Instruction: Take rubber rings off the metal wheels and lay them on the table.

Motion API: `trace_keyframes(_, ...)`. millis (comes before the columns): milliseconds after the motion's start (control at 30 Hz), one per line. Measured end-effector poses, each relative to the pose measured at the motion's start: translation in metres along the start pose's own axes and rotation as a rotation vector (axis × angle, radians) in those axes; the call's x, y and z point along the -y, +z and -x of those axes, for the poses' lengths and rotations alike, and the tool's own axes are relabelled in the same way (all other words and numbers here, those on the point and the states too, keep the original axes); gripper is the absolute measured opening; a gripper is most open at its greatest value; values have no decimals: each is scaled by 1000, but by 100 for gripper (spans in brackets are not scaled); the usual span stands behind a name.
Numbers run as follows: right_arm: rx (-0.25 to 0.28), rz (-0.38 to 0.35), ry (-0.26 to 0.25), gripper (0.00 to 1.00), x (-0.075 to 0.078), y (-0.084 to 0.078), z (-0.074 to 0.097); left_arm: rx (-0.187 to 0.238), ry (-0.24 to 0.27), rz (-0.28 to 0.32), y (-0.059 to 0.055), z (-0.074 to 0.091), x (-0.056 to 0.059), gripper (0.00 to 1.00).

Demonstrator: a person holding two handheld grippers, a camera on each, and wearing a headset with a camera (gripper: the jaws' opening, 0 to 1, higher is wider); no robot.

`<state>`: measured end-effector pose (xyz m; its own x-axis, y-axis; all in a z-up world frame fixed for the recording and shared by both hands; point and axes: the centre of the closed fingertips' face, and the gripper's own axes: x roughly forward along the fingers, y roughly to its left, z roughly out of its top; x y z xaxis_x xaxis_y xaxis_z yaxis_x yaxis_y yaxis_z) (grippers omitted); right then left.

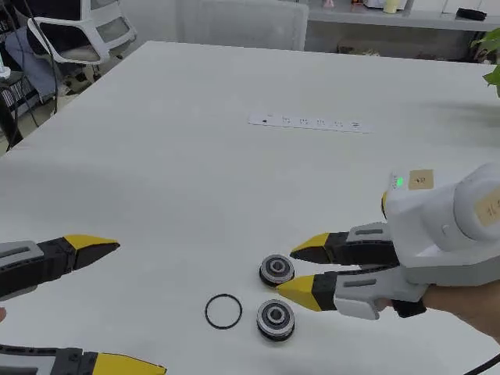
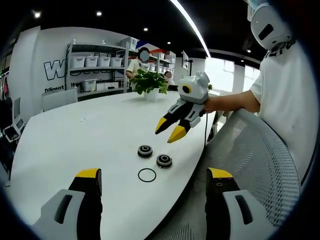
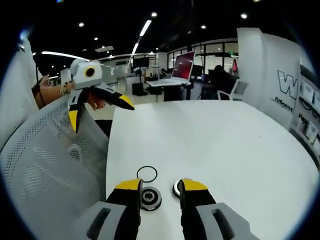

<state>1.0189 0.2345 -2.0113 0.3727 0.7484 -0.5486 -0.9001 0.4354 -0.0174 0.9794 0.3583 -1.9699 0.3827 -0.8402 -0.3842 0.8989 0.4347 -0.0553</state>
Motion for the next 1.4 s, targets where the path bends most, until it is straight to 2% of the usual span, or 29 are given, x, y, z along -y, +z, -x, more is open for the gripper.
trace_keyframes(300, -98, -9, 51, 30, -4, -31, 0, -17, -9, -51, 1, 0, 2, 83)
trace_keyframes(467, -131, -16, 72, 30, -8, -40, -4, -4, -14, -90, 11, 1, 4, 83)
trace_keyframes(500, -125, -32, 85, 30, -10, -41, -6, 17, -17, -97, 18, 0, 4, 83)
trace_keyframes(567, -114, -78, 121, 31, -16, -43, -11, 45, -62, -91, 27, -5, 12, 82)
trace_keyframes(600, -116, -105, 135, 31, -18, -46, -13, 39, -73, -95, 29, -6, 14, 82)
trace_keyframes(767, -123, -129, 134, 30, -17, -53, -15, -1, -106, -175, 38, -17, 19, 80)
trace_keyframes(900, -128, -136, 131, 30, -16, -55, -15, -39, -184, -243, 43, -27, 33, 80)
trace_keyframes(967, -134, -137, 132, 30, -16, -57, -16, -61, -220, -242, 45, -32, 38, 82)
trace_keyframes(1033, -140, -136, 136, 30, -18, -59, -17, -65, -246, -255, 48, -38, 42, 83)
trace_keyframes(1133, -145, -126, 139, 30, -19, -60, -18, -64, -277, -270, 51, -46, 46, 80)
trace_keyframes(1233, -149, -112, 139, 30, -21, -60, -19, -45, -338, -252, 52, -58, 53, 74)
trace_keyframes(1300, -152, -106, 140, 31, -21, -61, -20, -49, -344, -246, 49, -69, 51, 71)
trace_keyframes(1400, -157, -96, 141, 31, -22, -62, -21, -30, -352, -249, 47, -83, 48, 69)
